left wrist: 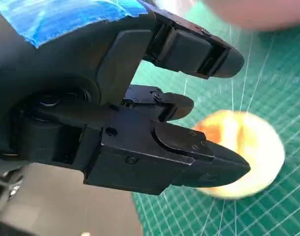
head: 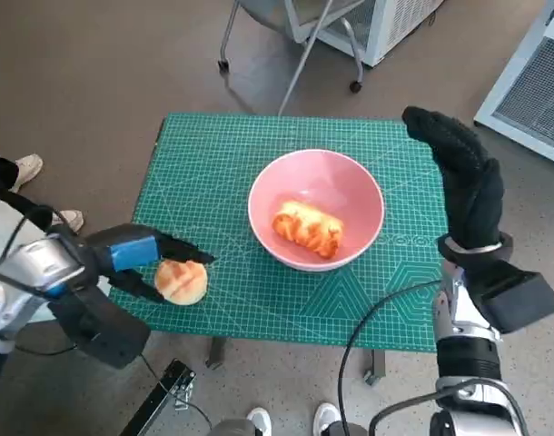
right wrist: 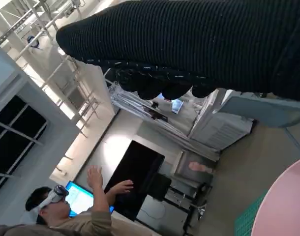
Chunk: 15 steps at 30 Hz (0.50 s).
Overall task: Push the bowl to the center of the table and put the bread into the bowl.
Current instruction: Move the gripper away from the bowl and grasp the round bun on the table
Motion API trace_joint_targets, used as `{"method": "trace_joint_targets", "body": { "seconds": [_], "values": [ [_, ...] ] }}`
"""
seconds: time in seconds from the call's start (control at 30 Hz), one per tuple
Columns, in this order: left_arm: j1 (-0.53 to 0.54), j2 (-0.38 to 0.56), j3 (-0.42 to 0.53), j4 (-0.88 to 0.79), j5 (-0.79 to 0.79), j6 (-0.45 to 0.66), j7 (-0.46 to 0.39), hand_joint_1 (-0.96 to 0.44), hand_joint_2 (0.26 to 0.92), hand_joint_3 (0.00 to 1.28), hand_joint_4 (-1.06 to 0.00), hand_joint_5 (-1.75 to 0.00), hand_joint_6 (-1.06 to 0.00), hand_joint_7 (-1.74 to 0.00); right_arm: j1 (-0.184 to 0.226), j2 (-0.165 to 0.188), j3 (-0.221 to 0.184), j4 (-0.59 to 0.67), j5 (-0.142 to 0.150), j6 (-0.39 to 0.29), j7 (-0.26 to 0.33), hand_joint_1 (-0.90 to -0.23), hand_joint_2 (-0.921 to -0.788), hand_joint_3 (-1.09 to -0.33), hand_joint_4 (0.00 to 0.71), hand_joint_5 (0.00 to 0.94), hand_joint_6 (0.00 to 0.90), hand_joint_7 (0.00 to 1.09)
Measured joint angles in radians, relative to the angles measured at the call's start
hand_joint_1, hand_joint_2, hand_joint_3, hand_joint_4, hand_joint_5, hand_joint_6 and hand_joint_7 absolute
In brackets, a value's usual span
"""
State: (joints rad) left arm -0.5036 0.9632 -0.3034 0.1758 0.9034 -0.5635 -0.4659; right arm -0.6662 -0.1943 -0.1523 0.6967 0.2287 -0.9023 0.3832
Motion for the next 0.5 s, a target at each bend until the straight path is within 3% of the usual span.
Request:
{"method": "trace_joint_targets", "body": {
  "seconds": [0.2,0.33,0.4,0.5],
  "values": [
    [-0.019,-0.04,-0.056,0.046,0.078,0.041,0.0,0.04,0.887,0.07,-0.38,0.0,-0.52,0.0,0.001,-0.001,-0.001,-0.005,0.0,0.0,0.0,-0.579,-0.921,-0.812,0.363,0.005,0.028,0.79],
    [-0.029,-0.068,-0.102,0.082,0.132,0.066,0.001,0.16,0.914,0.21,-0.4,-0.01,-0.54,-0.01,0.003,-0.002,-0.002,-0.01,0.001,0.0,0.0,-0.579,-0.921,-0.809,0.364,0.005,0.028,0.79],
    [-0.036,-0.076,-0.119,0.095,0.154,0.074,0.009,0.18,0.917,0.25,-0.42,-0.02,-0.55,-0.01,0.003,-0.004,-0.003,-0.012,0.003,0.0,0.0,-0.579,-0.921,-0.808,0.364,0.005,0.03,0.78],
    [-0.057,-0.079,-0.136,0.115,0.171,0.078,0.03,0.17,0.92,0.25,-0.55,-0.06,-0.63,-0.04,0.004,-0.004,-0.004,-0.013,0.003,0.0,0.003,-0.577,-0.921,-0.807,0.365,0.005,0.032,0.78]
  ]
}}
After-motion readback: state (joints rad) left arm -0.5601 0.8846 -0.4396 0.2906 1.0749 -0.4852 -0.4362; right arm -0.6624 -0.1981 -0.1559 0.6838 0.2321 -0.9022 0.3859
